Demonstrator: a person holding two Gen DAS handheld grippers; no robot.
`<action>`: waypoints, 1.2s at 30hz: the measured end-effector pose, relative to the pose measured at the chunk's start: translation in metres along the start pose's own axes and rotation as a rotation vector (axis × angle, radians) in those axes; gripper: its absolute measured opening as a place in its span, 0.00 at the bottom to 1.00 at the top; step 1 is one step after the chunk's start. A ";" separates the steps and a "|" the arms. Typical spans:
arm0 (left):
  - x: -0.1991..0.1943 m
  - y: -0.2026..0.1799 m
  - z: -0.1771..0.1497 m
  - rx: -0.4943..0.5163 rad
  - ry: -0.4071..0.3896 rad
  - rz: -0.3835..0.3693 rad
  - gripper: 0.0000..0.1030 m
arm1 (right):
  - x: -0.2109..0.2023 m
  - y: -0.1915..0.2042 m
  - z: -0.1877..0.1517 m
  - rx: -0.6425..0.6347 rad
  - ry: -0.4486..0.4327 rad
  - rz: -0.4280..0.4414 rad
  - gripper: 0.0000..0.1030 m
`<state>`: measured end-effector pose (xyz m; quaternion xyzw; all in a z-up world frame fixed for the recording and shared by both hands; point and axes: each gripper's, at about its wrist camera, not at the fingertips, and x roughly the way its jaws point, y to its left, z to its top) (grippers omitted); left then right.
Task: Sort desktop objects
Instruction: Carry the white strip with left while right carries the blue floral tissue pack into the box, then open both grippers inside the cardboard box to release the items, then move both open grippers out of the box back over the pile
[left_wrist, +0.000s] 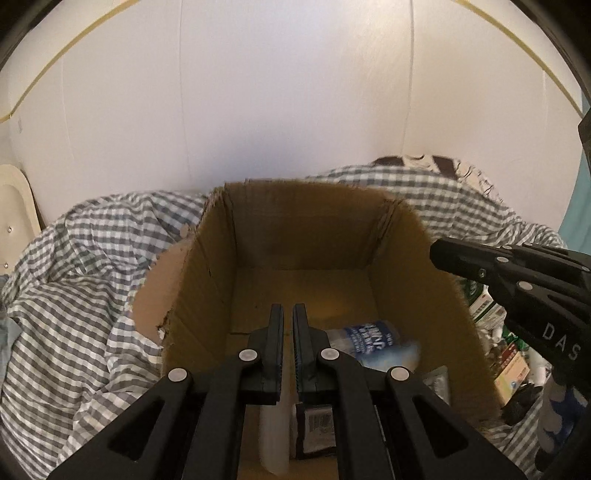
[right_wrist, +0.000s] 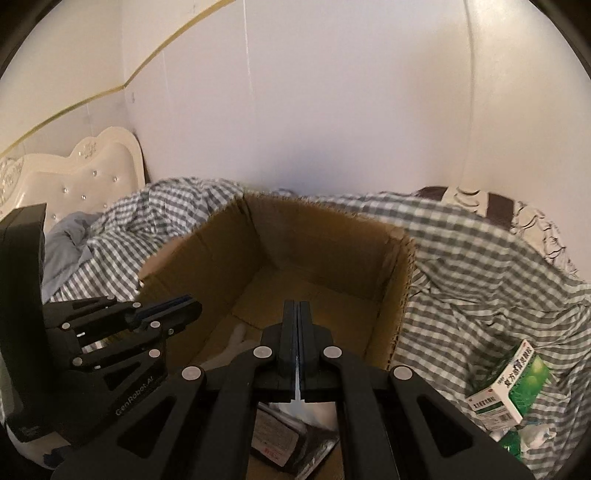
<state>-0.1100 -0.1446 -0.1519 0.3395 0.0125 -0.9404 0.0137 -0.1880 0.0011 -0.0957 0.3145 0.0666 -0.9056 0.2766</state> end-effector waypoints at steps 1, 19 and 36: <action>-0.005 -0.002 0.002 0.002 -0.010 0.000 0.05 | -0.005 0.000 0.001 0.001 -0.008 -0.004 0.00; -0.117 -0.062 0.029 0.050 -0.218 -0.059 0.31 | -0.146 -0.012 0.005 0.016 -0.185 -0.126 0.14; -0.180 -0.119 0.037 0.022 -0.351 -0.143 0.93 | -0.276 -0.068 -0.025 0.157 -0.346 -0.276 0.64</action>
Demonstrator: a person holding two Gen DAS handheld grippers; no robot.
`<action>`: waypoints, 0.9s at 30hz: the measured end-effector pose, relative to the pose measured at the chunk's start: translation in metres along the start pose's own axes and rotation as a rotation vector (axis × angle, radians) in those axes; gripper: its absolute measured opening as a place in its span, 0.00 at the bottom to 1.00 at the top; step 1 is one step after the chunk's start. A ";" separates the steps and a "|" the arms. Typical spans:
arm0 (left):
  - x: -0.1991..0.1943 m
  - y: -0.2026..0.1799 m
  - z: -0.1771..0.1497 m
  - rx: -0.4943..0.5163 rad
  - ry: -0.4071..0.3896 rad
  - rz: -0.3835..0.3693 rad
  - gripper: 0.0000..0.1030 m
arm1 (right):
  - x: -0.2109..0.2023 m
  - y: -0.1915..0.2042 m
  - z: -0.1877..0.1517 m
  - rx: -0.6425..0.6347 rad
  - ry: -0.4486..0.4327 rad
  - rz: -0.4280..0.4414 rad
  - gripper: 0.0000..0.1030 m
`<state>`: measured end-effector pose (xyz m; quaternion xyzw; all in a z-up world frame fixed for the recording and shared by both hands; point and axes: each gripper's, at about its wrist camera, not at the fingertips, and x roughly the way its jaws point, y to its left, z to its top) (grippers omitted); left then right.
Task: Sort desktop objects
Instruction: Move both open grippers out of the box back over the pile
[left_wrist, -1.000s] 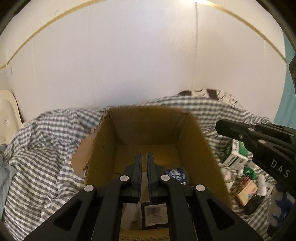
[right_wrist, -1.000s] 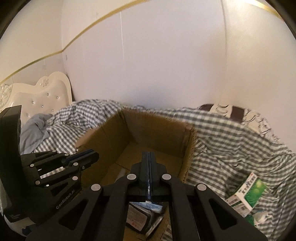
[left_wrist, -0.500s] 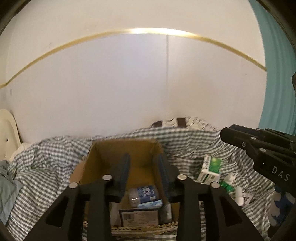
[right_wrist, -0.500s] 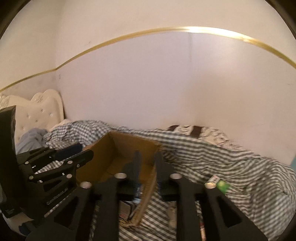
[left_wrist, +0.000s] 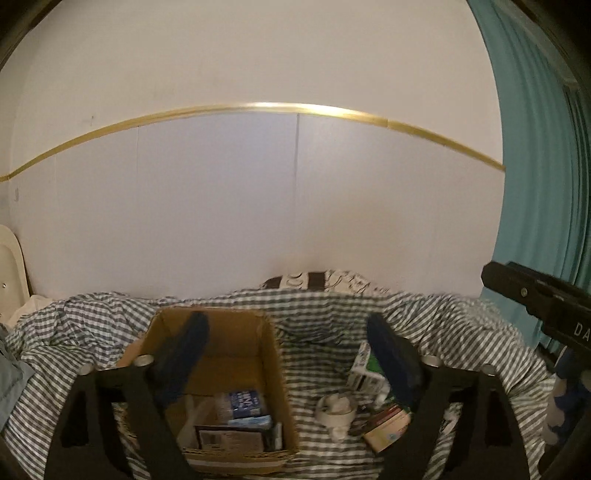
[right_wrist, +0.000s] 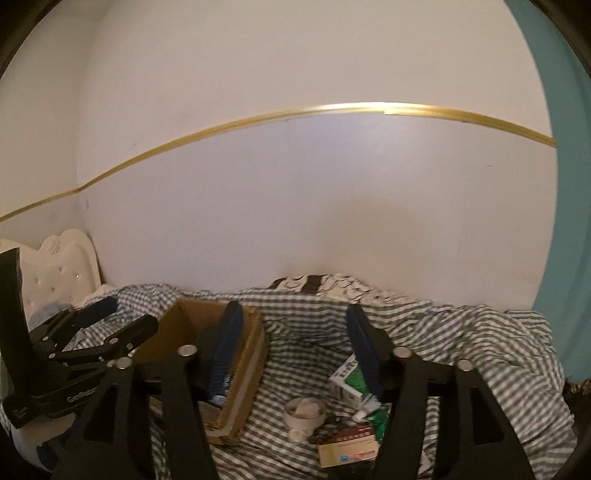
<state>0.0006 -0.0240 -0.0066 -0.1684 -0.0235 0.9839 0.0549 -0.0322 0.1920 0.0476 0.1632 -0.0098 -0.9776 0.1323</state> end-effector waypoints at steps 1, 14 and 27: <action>-0.002 -0.003 0.001 -0.004 -0.008 -0.007 0.96 | -0.004 -0.002 0.000 0.004 -0.007 -0.005 0.69; -0.005 -0.051 -0.006 0.040 -0.078 -0.007 1.00 | -0.047 -0.042 -0.005 0.025 -0.150 -0.136 1.00; 0.043 -0.074 -0.046 0.048 -0.053 -0.002 1.00 | -0.022 -0.084 -0.046 0.052 -0.100 -0.229 1.00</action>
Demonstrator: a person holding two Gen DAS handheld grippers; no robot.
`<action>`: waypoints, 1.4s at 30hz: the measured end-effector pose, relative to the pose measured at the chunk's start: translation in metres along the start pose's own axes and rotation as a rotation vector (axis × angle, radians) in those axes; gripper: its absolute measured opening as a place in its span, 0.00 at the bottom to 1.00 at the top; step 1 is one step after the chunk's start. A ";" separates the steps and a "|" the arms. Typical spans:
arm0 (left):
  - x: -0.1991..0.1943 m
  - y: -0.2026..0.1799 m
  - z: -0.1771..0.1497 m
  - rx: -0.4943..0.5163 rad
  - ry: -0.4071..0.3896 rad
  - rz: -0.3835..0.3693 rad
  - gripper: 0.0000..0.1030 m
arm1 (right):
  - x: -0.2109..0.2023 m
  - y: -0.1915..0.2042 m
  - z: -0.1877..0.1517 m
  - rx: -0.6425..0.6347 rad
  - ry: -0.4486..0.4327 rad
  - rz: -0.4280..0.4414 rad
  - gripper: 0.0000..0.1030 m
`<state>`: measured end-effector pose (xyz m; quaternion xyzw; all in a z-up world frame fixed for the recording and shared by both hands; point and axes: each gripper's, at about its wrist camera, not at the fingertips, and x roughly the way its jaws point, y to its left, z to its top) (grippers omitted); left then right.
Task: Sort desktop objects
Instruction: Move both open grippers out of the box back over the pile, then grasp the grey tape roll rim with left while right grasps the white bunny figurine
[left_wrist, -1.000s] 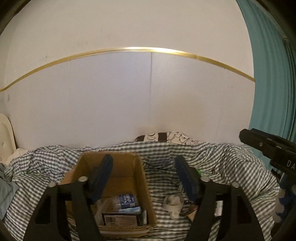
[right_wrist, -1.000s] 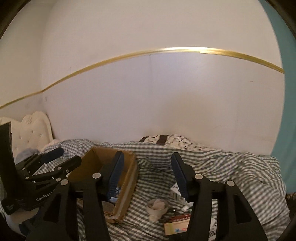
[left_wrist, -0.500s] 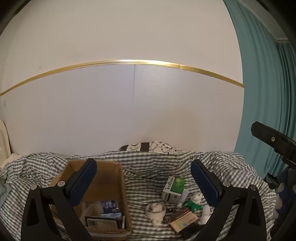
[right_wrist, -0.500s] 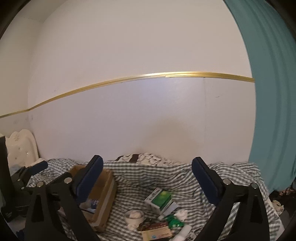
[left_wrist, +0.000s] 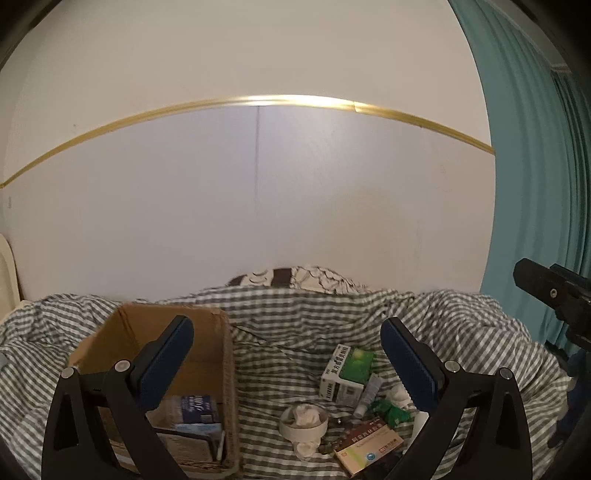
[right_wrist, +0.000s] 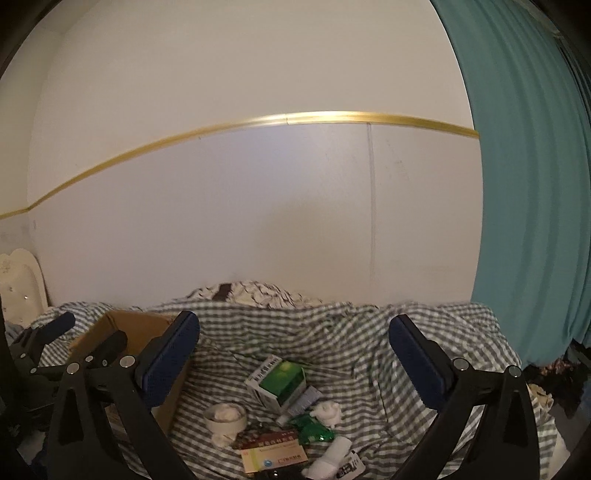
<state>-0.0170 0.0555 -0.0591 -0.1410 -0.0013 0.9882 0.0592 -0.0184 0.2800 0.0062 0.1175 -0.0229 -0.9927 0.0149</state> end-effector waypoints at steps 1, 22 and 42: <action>0.004 -0.002 -0.004 0.002 0.007 -0.002 1.00 | 0.003 -0.002 -0.003 0.000 0.000 -0.009 1.00; 0.100 -0.037 -0.093 0.085 0.301 -0.073 1.00 | 0.094 -0.031 -0.085 0.022 0.170 -0.044 1.00; 0.171 -0.033 -0.154 0.072 0.468 -0.014 1.00 | 0.167 -0.048 -0.135 0.087 0.412 -0.060 0.99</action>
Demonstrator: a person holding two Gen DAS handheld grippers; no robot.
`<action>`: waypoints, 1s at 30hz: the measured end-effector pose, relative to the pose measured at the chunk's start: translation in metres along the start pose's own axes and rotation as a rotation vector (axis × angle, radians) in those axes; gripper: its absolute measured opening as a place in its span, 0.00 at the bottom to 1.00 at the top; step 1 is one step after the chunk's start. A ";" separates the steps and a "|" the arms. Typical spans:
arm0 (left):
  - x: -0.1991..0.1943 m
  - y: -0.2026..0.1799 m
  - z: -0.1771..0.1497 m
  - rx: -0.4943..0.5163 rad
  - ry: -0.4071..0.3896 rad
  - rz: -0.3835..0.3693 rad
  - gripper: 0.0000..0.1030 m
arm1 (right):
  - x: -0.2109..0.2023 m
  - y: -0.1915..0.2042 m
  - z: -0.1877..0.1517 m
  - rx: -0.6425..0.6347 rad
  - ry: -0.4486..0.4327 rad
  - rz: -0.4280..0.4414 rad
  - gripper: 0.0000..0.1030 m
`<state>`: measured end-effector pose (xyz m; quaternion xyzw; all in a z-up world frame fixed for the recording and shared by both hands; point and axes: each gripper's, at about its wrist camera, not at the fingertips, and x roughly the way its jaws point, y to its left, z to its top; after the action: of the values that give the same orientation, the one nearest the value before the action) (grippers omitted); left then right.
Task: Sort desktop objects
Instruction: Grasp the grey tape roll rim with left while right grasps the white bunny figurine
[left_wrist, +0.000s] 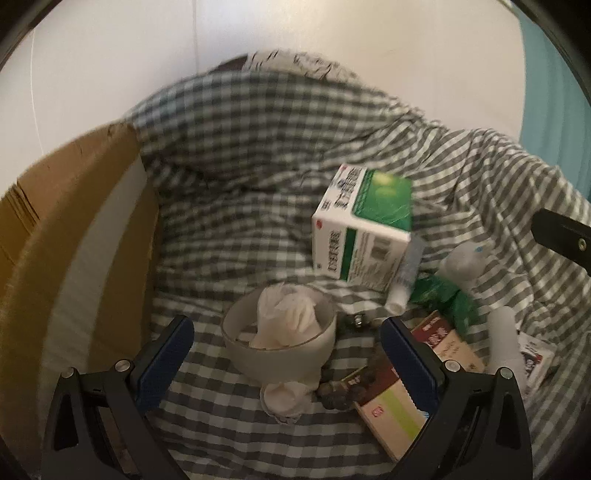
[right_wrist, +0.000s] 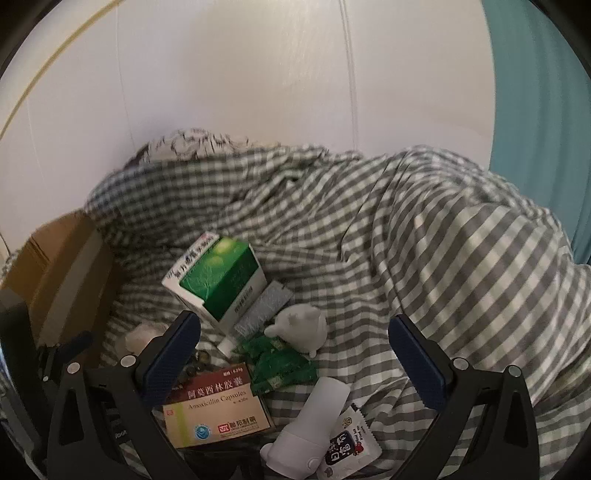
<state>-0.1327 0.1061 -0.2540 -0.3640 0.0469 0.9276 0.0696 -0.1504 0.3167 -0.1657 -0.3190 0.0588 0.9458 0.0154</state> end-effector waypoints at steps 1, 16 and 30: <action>0.005 0.002 -0.001 -0.009 0.012 0.002 1.00 | 0.004 0.001 0.000 -0.004 0.012 0.001 0.98; 0.053 0.012 -0.003 -0.052 0.140 -0.016 1.00 | 0.067 0.012 -0.004 -0.028 0.207 -0.001 0.98; 0.063 0.013 -0.001 -0.042 0.156 -0.050 0.80 | 0.106 0.010 -0.010 -0.020 0.342 0.016 0.51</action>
<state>-0.1798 0.0996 -0.2970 -0.4374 0.0237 0.8952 0.0815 -0.2293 0.3045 -0.2369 -0.4747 0.0538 0.8785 -0.0055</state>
